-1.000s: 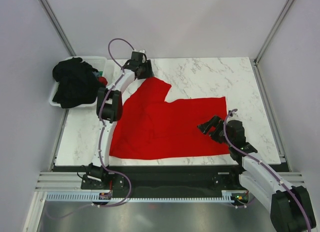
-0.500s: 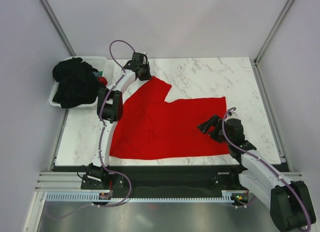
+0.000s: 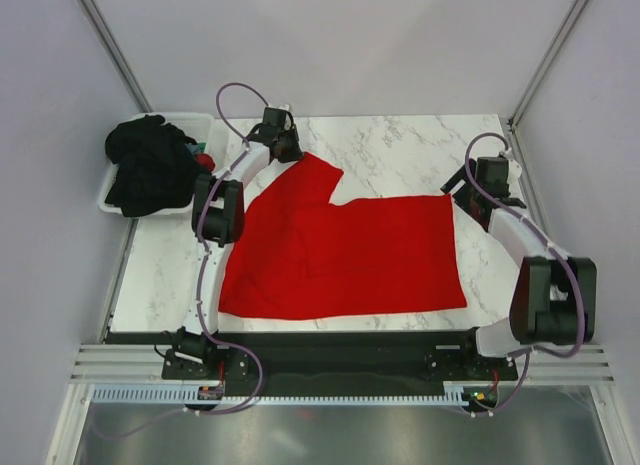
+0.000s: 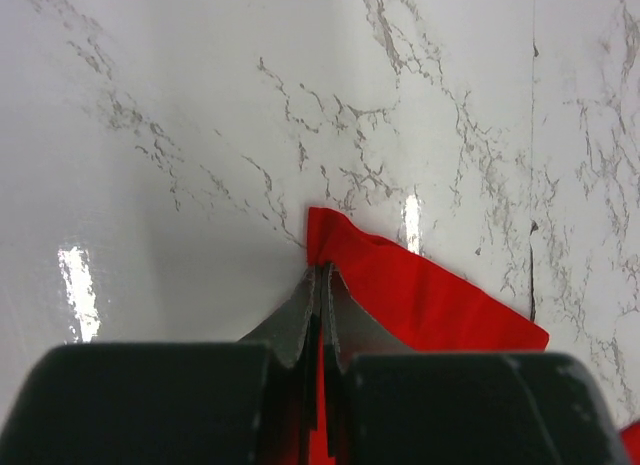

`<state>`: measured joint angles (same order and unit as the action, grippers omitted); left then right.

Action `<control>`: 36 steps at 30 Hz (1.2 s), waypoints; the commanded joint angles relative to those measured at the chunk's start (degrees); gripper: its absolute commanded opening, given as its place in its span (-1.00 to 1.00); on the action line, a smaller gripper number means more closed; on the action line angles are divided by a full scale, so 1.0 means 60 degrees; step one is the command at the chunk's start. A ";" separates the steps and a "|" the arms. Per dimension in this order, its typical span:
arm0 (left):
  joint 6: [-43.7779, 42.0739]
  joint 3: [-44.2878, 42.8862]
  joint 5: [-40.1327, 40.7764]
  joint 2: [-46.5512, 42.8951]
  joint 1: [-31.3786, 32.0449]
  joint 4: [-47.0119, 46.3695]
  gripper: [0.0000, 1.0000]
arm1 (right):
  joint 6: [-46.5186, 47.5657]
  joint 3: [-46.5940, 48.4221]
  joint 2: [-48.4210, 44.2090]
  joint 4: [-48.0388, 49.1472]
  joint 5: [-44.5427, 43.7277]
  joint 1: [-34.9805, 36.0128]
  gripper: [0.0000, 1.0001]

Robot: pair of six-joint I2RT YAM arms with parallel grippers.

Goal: Fold and stack the t-shirts

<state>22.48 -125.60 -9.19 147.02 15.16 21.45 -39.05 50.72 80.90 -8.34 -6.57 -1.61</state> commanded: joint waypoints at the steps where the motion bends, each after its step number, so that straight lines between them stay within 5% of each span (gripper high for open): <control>1: 0.0238 0.0221 0.0096 -0.0187 -0.0051 0.0101 -0.96 | 0.0385 0.1051 0.1367 -0.0808 -0.0370 -0.0405 0.75; 9: 0.0223 0.0221 0.0052 -0.0187 -0.0065 0.0087 -0.96 | 0.0589 0.2751 0.3886 -0.0735 0.0025 -0.0406 0.49; 17: 0.0252 0.0221 0.0067 -0.0187 -0.0051 0.0101 -0.96 | 0.0546 0.2811 0.4826 -0.0383 0.0347 -0.0406 0.28; 23: 0.0413 0.0177 0.0389 -0.0172 -0.0080 0.0248 -0.96 | 0.0561 0.2475 0.4783 0.0041 0.0522 -0.0391 -0.17; 29: 0.0413 0.0498 0.0127 -0.0362 -0.0051 0.0277 -0.96 | 0.0707 0.2738 0.4929 -0.0089 0.0743 -0.0362 -1.00; 36: 0.0706 0.2518 0.0214 -0.3156 -0.0051 0.0145 -0.96 | 0.0678 0.2709 0.3717 -0.0615 0.0728 -0.0304 -1.00</control>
<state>24.75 -112.77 -9.06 138.08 15.07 21.39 -35.53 66.46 108.71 -9.61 -2.76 -3.95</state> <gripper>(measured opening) 0.026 0.010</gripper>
